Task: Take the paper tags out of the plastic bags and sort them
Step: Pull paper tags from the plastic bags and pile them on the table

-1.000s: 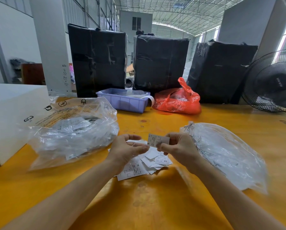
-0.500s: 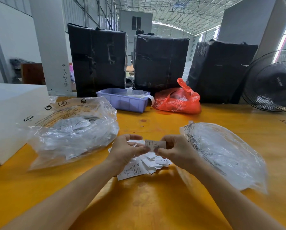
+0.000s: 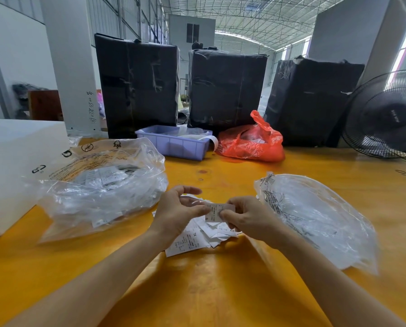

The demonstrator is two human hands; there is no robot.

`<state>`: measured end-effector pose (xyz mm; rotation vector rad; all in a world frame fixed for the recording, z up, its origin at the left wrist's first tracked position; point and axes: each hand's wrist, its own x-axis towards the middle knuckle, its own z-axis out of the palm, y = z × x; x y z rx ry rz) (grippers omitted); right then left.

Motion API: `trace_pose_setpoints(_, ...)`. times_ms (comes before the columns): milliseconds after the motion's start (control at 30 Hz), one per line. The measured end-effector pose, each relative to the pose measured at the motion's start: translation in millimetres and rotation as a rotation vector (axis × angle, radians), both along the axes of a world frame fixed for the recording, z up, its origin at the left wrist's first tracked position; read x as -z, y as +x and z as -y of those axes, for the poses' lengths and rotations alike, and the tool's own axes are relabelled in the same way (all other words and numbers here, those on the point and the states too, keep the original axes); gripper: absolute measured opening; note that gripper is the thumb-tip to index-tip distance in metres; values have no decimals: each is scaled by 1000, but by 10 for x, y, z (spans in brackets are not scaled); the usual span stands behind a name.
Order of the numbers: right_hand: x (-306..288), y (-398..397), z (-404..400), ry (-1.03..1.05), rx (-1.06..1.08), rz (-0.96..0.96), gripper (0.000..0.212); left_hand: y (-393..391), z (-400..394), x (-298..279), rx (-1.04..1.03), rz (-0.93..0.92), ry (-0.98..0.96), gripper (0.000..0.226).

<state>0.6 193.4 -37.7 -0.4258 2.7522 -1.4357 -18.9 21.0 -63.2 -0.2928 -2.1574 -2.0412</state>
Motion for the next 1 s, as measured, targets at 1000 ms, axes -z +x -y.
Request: trace_pose_setpoints(1000,9,-9,2,-267,32,-112,15,75,-96,-15,107,38,105,44)
